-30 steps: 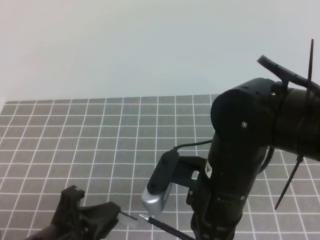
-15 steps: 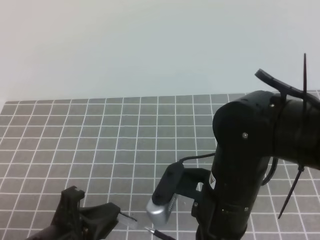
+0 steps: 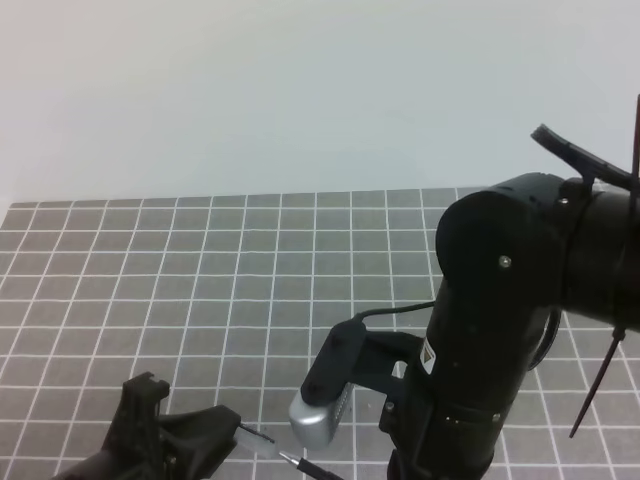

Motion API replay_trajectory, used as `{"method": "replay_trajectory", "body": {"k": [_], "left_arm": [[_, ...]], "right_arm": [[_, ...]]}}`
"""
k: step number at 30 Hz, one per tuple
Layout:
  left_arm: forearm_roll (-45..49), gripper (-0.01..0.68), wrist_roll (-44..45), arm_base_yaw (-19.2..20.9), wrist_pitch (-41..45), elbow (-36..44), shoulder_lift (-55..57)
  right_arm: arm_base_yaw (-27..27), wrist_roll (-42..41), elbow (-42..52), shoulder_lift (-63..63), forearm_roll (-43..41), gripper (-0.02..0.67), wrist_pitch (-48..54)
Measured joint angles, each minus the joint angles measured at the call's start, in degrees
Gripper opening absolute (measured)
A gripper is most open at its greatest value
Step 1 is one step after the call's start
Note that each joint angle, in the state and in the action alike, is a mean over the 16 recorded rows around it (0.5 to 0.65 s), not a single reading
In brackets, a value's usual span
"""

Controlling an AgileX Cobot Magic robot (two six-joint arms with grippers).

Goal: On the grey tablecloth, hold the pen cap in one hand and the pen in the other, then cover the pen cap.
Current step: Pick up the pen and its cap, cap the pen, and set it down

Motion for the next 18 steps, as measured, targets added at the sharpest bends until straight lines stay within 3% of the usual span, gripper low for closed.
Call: {"method": "replay_trajectory", "body": {"k": [18], "left_arm": [[0.1, 0.064, 0.2, 0.0, 0.1, 0.0, -0.1]], "right_arm": [[0.0, 2.0, -0.6, 0.9, -1.2, -0.004, 0.0]]}}
